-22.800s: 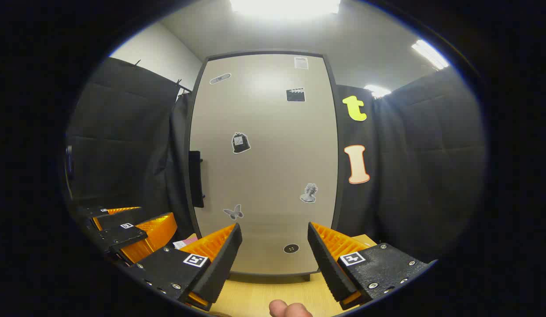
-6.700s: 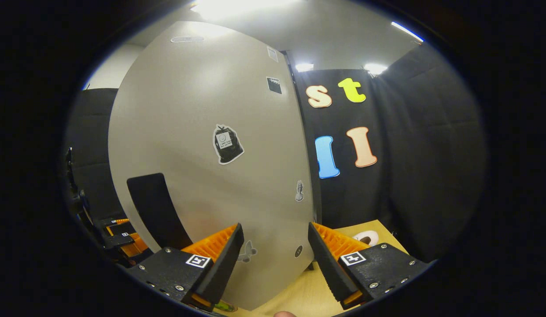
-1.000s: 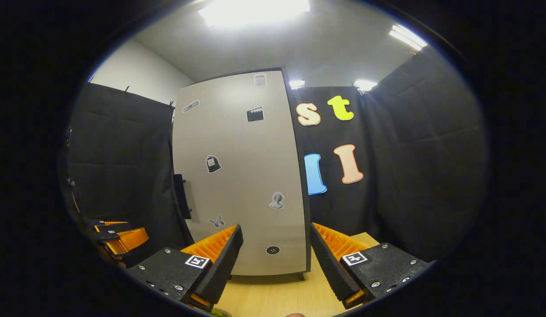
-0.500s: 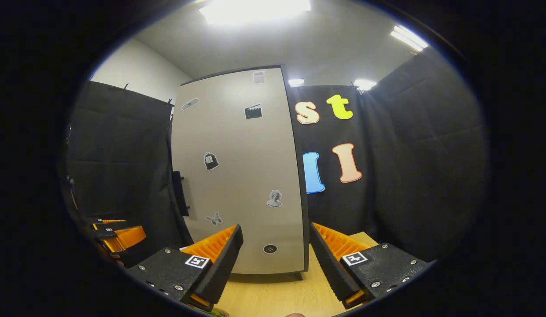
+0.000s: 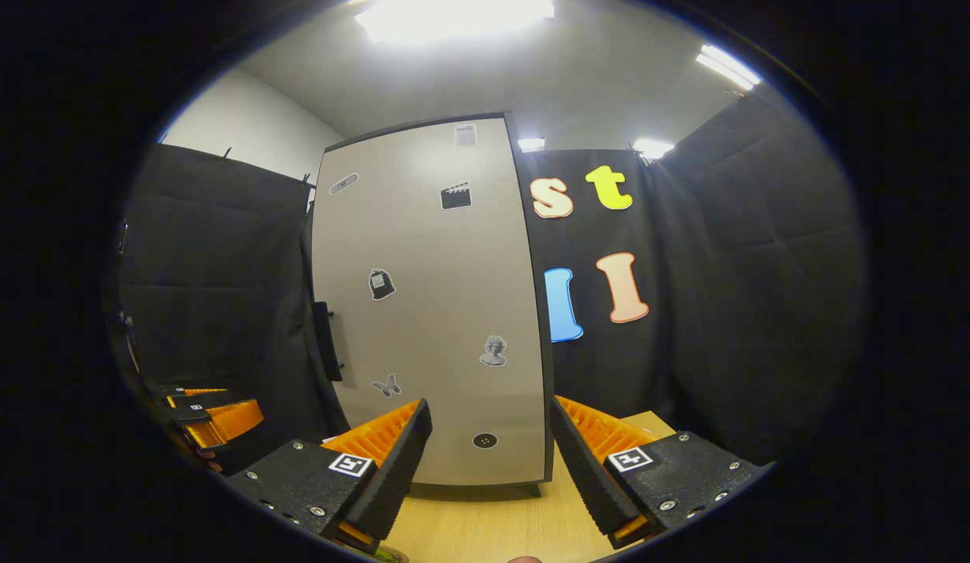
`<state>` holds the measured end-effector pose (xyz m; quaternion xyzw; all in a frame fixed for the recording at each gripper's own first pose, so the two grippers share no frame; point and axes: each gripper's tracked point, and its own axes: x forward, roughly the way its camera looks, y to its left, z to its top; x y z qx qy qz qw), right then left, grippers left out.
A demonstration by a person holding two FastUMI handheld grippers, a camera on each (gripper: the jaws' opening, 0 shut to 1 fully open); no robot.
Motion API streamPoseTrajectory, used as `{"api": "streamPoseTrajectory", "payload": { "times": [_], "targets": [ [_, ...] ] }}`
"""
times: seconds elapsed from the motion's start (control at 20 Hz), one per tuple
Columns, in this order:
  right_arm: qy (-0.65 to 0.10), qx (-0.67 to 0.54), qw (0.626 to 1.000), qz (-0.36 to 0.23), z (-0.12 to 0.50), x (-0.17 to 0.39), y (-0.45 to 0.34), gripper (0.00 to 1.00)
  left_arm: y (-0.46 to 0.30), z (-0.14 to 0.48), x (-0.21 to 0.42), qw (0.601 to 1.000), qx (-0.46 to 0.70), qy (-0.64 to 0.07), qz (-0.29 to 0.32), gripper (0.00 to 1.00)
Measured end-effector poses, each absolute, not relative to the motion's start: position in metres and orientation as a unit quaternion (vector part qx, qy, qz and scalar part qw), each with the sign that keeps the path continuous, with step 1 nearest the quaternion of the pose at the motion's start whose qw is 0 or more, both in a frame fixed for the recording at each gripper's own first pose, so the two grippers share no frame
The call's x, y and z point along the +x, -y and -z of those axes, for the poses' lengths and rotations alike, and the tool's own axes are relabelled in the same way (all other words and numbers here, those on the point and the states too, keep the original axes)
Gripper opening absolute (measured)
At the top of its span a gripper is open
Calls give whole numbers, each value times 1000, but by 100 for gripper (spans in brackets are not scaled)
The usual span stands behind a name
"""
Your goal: Open the cabinet door with the right hand, grasp the bottle in the cabinet with the left hand and place it on the coaster, then close the cabinet door with the right hand.
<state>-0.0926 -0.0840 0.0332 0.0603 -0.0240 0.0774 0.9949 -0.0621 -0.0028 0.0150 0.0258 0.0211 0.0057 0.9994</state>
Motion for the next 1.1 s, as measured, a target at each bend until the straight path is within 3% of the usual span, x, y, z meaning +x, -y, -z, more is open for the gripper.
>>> {"api": "streamPoseTrajectory", "payload": {
  "times": [0.1, 0.15, 0.2, 0.3, 0.4, 0.85, 0.95, 1.0, 1.1],
  "targets": [
    [25, 59, 995, -78, -35, -93, 84, 93, 3, -15, -62, 999, 25, -22, -7, 80],
    [25, 58, 995, -78, -34, -92, 84, 89, 5, -15, -63, 999, 24, -21, -6, 80],
    [25, 57, 995, -78, -35, -92, 84, 93, 5, -16, -63, 999, 25, -20, -6, 76],
    [25, 58, 995, -79, -35, -91, 84, 93, 6, -17, -63, 999, 26, -18, -5, 80],
    [28, 57, 995, -80, -38, -91, 83, 93, 6, -17, -62, 999, 27, -16, -5, 76],
    [35, 51, 994, -95, -41, -90, 74, 93, 8, -16, -61, 999, 28, -15, -2, 80],
    [35, 58, 993, -100, -41, -88, 72, 89, 12, -19, -61, 1000, 23, -6, 8, 81],
    [31, 60, 992, -104, -39, -88, 70, 93, 9, -20, -61, 1000, 25, -4, 5, 80],
    [23, 63, 991, -119, -36, -88, 64, 93, 6, -21, -62, 1000, 27, -3, 1, 80]
  ]
}}
